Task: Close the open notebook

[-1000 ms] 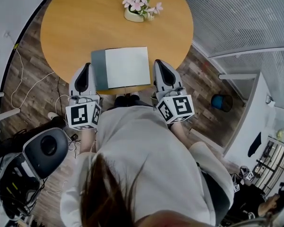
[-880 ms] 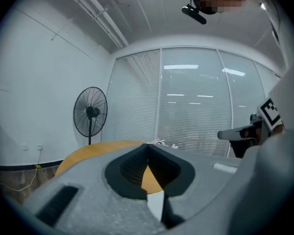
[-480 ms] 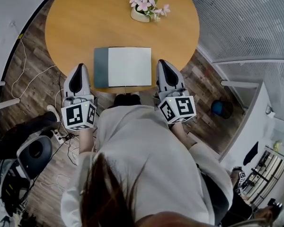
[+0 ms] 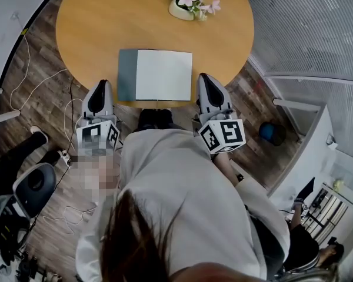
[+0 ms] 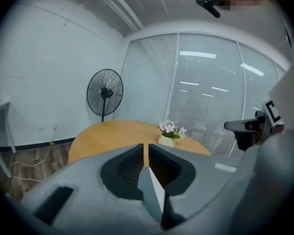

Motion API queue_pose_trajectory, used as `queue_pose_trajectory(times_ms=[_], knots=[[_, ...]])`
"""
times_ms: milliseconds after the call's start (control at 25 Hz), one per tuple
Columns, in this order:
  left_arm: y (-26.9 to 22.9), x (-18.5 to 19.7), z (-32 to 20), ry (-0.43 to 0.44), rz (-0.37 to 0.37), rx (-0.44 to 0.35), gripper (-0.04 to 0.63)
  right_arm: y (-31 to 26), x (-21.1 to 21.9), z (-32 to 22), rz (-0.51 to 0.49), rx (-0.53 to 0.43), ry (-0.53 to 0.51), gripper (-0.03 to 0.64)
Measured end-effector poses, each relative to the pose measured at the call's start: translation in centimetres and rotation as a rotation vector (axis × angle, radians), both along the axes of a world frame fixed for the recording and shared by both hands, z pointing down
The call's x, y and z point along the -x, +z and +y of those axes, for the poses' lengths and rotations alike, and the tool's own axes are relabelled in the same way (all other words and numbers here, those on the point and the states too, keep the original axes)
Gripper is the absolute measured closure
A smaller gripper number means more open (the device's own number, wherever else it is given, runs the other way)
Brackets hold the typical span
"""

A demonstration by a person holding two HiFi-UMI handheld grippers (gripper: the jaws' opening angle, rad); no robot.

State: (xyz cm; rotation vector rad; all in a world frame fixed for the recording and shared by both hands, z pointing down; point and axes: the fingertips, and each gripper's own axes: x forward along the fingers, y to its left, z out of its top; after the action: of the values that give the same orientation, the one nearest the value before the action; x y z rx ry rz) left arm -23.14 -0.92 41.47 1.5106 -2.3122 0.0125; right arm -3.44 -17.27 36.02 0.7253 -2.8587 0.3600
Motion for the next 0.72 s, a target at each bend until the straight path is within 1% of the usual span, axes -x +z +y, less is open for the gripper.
queue_pose_trajectory(times_ms=[40,80,120,360,520,720], knots=[[0.8,-0.1,0.3,-0.001,0.018,0.015,0.561,0.2,0.0,0.1,0.009,0.003,-0.003,0.614],[1.7,-0.3,0.5,0.003,0.037,0.032,0.513,0.5,0.1,0.2,0.019,0.006,-0.008,0.614],[2.6,-0.4,0.6,0.012,0.060,0.049,0.485,0.7,0.2,0.3,0.028,0.009,-0.011,0.614],[8.0,-1.7,1.3,0.045,0.165,0.155,0.432,2.1,0.9,1.1,0.078,0.029,-0.035,0.614],[11.7,-2.3,1.6,0.060,0.251,0.217,0.386,3.3,1.6,1.8,0.108,0.050,-0.051,0.614],[15.9,-2.4,2.1,0.048,0.319,0.260,0.373,5.1,1.7,2.7,0.146,0.097,-0.056,0.614]])
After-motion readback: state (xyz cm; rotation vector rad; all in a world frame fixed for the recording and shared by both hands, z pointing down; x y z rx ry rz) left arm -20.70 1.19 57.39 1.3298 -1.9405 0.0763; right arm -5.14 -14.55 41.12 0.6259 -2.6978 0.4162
